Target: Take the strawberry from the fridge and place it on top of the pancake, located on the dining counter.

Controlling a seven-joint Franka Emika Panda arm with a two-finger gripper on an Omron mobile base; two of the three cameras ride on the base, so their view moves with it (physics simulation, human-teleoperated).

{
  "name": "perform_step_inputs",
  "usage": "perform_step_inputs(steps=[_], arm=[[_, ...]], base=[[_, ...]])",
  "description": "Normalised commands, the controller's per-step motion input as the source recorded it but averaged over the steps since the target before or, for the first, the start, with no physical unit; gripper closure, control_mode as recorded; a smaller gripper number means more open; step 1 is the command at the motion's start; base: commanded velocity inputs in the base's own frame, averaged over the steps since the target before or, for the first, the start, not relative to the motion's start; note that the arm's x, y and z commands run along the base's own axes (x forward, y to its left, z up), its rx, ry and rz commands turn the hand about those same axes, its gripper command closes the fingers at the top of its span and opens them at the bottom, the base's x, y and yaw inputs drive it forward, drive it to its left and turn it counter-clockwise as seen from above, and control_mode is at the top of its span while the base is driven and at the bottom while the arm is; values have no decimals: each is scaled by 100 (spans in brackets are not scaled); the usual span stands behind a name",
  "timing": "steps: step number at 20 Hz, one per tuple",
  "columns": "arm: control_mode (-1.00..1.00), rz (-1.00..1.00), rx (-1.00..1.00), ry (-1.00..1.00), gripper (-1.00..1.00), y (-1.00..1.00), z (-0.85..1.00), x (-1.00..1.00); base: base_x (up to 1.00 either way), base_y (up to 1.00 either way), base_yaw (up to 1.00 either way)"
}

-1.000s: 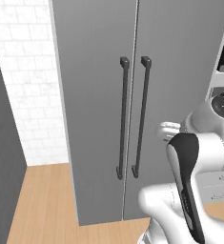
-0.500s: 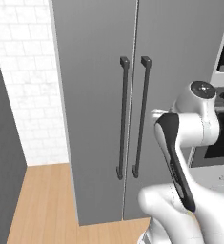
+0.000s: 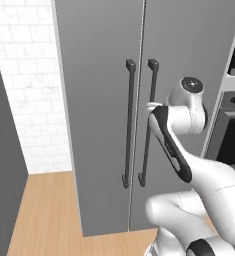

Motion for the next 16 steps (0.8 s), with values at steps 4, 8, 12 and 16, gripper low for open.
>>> perform_step_inputs(steps=[4,8,12,16], arm=[[-100,0,0,-11,-100,-13,-9,62],[-100,-1,-1,-13,-100,-9,-27,63],[-100,-2,0,-2,-100,-10,-3,80],[-100,0,0,10,-100,0,0,96]], base=[[0,0,0],[0,0,0],[0,0,0],[0,0,0]])
